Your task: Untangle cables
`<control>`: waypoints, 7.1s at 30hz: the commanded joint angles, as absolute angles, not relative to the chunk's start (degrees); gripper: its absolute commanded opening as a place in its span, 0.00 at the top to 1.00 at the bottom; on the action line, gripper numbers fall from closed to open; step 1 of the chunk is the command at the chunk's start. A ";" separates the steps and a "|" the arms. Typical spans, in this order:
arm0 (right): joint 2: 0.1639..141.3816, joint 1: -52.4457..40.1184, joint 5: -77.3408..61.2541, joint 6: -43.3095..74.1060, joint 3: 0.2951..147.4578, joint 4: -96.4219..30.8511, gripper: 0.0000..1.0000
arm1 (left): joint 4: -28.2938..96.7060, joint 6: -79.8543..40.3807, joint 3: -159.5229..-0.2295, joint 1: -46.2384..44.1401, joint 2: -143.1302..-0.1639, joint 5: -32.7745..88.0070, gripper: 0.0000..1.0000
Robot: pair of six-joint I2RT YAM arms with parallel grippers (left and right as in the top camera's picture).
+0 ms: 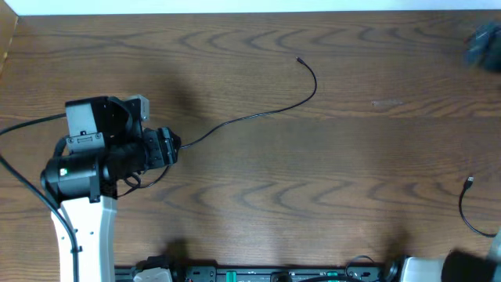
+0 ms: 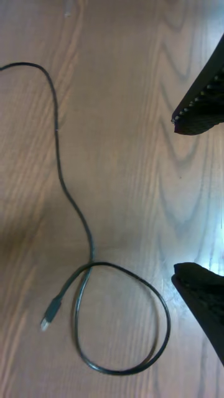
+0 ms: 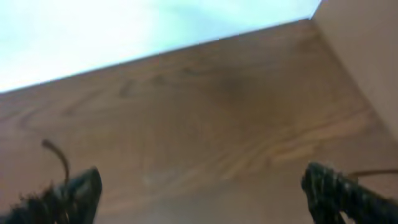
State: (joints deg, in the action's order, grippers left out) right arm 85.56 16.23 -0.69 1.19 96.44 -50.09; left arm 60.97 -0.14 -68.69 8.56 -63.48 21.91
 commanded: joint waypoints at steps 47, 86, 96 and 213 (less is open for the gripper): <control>112.75 -31.53 -6.50 7.79 80.27 -23.77 0.01 | 54.24 -18.98 -68.34 9.89 -79.07 -4.25 0.24; 102.28 -18.39 -8.49 4.99 80.27 -32.64 0.01 | 48.77 -16.16 -68.34 0.30 -105.84 1.19 0.24; 101.56 -18.35 -8.49 4.19 80.27 -32.82 0.01 | 47.20 -15.51 -68.34 0.30 -108.12 2.76 0.22; 114.67 -20.23 -12.62 4.82 82.63 -17.98 0.01 | 47.11 -6.37 -70.74 -4.23 -99.39 21.28 0.08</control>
State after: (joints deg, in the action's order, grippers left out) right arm 111.61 -20.84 -9.37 6.87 79.92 -18.52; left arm 46.28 -7.44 -70.67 -3.86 -100.51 16.93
